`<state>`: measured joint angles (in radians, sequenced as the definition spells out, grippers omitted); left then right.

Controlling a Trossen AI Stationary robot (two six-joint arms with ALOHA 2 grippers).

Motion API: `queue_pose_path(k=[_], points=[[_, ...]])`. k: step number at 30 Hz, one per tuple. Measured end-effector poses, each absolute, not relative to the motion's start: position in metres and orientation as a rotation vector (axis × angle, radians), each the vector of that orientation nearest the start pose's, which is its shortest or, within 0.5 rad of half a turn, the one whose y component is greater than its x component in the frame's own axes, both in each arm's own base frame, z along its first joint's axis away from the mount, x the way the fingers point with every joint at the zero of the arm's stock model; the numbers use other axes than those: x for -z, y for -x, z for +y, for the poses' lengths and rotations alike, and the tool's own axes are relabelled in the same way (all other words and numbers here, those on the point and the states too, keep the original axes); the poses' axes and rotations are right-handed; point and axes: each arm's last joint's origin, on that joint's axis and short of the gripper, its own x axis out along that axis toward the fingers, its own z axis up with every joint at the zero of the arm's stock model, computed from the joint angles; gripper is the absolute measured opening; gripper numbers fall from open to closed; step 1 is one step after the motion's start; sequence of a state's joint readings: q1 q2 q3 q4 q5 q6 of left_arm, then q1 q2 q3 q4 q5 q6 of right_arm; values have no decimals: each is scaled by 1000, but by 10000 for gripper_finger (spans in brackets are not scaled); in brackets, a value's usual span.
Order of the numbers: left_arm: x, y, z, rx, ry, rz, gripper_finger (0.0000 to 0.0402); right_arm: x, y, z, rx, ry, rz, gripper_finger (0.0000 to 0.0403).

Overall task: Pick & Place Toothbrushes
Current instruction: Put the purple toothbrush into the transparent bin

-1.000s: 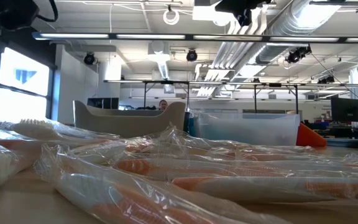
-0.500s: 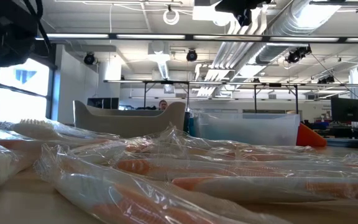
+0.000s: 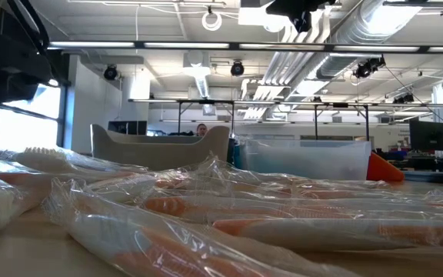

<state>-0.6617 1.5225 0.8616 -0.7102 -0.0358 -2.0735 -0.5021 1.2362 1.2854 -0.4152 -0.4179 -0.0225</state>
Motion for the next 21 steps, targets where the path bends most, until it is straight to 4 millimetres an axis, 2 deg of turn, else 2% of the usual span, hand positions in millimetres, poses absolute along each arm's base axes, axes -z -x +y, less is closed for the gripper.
queue_pose_path(k=[7,16,21], points=[[-152,-214,-166,-898,1245,1195,173,-391,-236,-116,80,-140,329,5],[-149,-214,-166,-910,1238,1225,172,-391,-236,-116,79,-139,329,5],[-149,-213,-166,-916,1237,1248,148,-391,-236,-116,80,-139,329,5]])
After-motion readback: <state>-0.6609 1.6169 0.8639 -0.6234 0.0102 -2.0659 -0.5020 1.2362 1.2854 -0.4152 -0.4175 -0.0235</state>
